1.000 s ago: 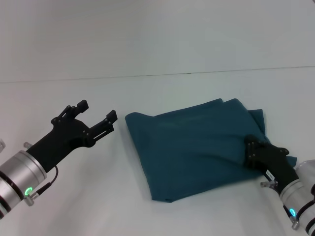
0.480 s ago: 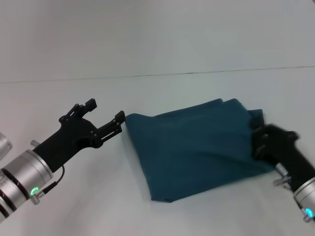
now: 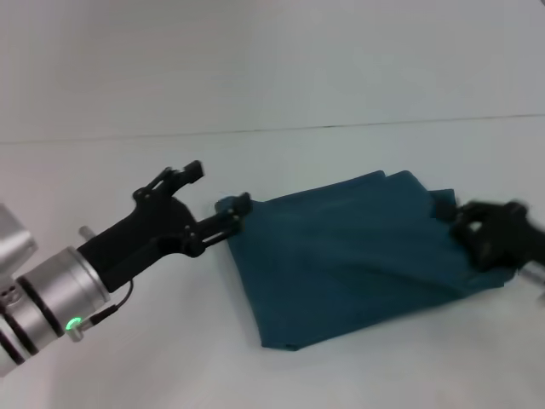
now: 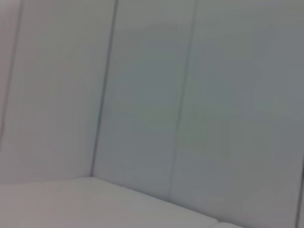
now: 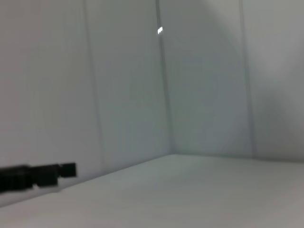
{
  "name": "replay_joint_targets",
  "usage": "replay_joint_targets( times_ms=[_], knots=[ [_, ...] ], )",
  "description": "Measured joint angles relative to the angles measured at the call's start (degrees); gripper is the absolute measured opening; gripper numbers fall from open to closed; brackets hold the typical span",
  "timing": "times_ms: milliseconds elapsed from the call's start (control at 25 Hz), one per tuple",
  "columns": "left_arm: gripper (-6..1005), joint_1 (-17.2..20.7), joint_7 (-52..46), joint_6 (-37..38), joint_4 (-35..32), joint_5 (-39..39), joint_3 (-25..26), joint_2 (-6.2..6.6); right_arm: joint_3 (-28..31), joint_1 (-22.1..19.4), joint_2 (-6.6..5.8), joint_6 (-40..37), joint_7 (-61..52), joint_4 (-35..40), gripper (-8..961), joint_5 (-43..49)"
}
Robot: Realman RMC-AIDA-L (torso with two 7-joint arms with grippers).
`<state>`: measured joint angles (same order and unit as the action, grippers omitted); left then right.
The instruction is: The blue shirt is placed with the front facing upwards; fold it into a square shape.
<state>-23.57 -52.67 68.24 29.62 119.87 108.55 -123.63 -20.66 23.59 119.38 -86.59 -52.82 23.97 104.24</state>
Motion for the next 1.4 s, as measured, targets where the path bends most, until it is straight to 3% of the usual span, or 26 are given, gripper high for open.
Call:
replay_joint_targets(
  times_ms=[160,200,360,480,720,1000,1400],
  knots=[
    [932,-1.16,-3.31,-0.10,2.36,-4.62,-0.01,0.00,-5.08,0.56,-1.35,-5.07,-24.94,21.46,84,9.08],
    [932,-3.30,-7.52,-0.63,3.94,-9.98,-0.01,0.30,-6.39,1.01,-1.85,-6.08,-28.61,25.18,87,11.23],
    [932,-6.75,-14.96,-0.99,5.22,-17.12,0.00,1.38,-10.38,3.83,-3.19,-9.77,-37.82,35.17,98,18.25],
    [932,-9.30,-22.23,-1.08,7.46,-24.21,0.01,1.84,-12.14,6.54,-3.47,-12.86,-41.32,39.34,217,24.13],
    [931,-10.36,-31.22,-2.24,12.33,-33.89,0.42,1.48,-15.92,9.95,-2.81,-13.96,-42.10,40.94,456,33.16],
    [931,-11.07,-34.70,-2.63,12.78,-36.25,0.57,1.84,-17.86,10.11,-2.41,-13.63,-42.01,41.37,779,33.75],
    [930,-11.63,-34.76,-3.11,12.83,-38.34,0.56,1.38,-17.42,9.81,-2.21,-12.27,-41.66,41.59,925,33.63]
  ],
)
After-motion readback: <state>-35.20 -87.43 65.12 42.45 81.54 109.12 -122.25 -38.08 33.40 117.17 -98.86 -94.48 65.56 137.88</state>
